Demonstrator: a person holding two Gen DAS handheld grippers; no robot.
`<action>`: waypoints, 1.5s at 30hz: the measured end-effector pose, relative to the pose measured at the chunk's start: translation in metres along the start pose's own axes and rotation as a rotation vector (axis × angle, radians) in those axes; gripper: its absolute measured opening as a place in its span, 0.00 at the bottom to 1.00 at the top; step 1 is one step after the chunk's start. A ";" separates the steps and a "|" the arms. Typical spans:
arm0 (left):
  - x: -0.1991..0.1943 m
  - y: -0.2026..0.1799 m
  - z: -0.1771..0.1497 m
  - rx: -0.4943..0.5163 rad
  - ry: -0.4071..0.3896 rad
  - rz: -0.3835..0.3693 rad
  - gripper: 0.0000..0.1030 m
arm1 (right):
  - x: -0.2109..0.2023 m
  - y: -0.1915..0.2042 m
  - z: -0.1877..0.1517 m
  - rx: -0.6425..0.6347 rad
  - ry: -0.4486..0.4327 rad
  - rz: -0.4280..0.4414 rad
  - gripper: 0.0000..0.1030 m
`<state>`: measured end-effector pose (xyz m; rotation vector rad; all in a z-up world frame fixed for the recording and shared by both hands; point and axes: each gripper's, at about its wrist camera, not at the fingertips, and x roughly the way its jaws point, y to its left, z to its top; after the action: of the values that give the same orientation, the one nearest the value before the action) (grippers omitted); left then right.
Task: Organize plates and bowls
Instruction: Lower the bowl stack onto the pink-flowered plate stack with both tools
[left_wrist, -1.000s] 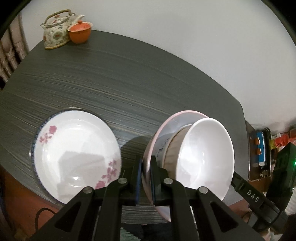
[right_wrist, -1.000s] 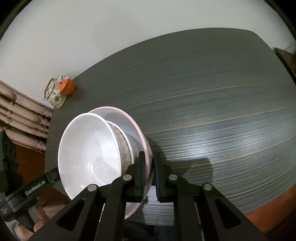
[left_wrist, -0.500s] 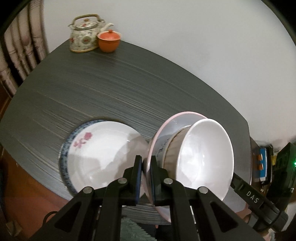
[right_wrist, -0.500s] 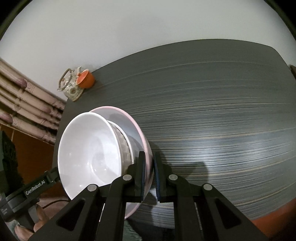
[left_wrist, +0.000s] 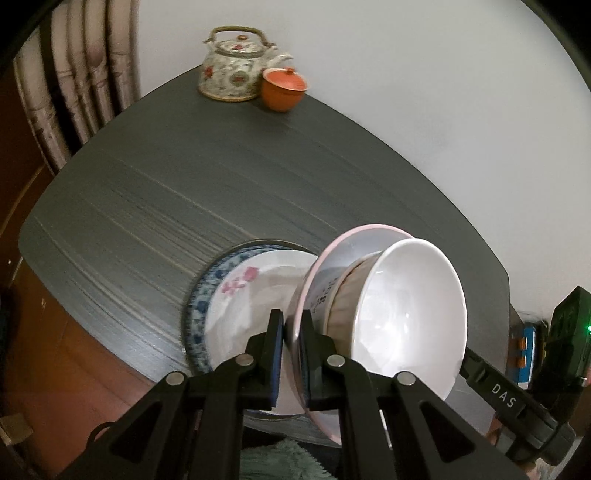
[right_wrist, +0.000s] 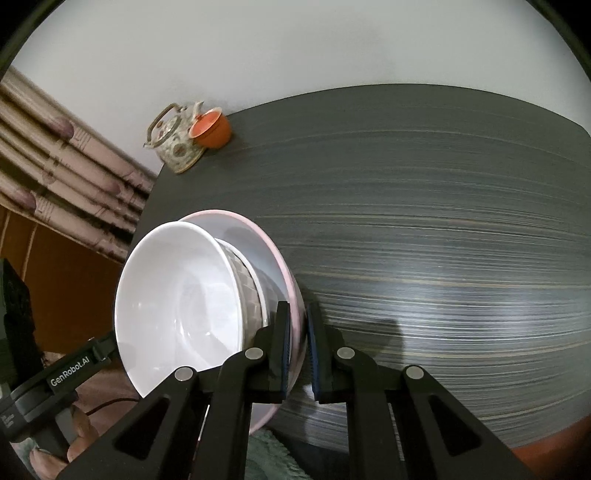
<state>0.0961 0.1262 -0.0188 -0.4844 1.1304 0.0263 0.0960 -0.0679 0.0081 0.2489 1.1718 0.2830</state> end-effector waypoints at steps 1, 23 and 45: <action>0.000 0.005 0.000 -0.009 0.001 0.002 0.06 | 0.003 0.004 0.000 -0.004 0.004 0.002 0.11; 0.025 0.050 0.004 -0.076 0.033 0.017 0.06 | 0.050 0.041 -0.007 -0.058 0.070 -0.021 0.11; 0.033 0.049 0.003 -0.062 0.020 0.051 0.06 | 0.067 0.039 -0.007 -0.045 0.074 -0.022 0.12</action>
<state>0.1006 0.1636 -0.0641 -0.5121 1.1640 0.1012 0.1098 -0.0077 -0.0391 0.1875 1.2396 0.3007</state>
